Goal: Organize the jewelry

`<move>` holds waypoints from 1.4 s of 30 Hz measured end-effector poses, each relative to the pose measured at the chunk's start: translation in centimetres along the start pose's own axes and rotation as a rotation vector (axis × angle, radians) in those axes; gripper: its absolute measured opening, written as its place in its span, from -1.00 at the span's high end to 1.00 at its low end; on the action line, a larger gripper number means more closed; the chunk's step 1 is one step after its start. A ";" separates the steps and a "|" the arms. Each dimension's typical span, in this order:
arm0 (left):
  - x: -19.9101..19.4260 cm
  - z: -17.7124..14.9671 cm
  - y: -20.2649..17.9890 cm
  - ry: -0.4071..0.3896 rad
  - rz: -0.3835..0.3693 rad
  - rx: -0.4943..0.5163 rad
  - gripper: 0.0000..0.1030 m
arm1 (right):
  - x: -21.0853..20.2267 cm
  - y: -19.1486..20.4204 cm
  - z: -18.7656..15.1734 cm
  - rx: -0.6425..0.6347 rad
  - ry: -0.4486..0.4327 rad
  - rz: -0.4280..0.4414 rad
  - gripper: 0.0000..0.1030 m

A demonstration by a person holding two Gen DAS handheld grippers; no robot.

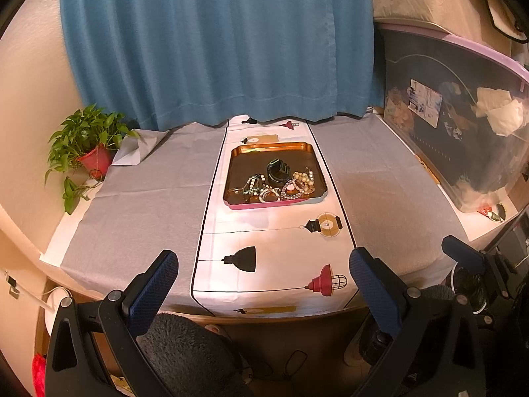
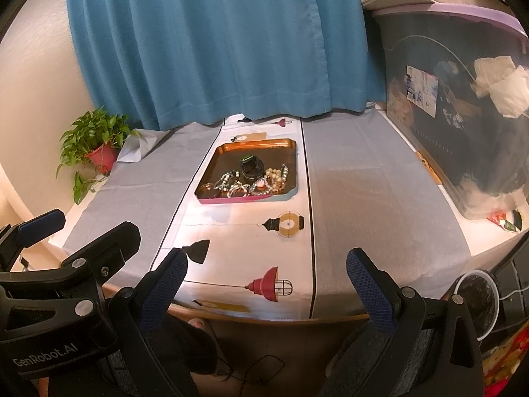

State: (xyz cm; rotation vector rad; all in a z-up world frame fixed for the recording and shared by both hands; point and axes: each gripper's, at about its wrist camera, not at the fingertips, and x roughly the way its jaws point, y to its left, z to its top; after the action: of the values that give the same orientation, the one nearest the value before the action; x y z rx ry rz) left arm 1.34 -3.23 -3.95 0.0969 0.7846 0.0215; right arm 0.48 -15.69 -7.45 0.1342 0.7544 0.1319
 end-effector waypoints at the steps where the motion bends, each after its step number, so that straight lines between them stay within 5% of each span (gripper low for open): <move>1: 0.0 -0.1 0.1 0.000 0.000 -0.001 -1.00 | 0.0 0.0 0.1 0.000 0.000 0.002 -0.89; 42: -0.3 -0.1 0.2 -0.002 0.000 -0.004 -1.00 | -0.1 0.3 0.3 -0.002 -0.002 0.000 -0.88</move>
State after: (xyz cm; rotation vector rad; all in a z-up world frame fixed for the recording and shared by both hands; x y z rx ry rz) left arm 1.06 -3.00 -3.79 0.0928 0.7820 0.0231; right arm 0.58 -15.41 -7.07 0.1329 0.7517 0.1327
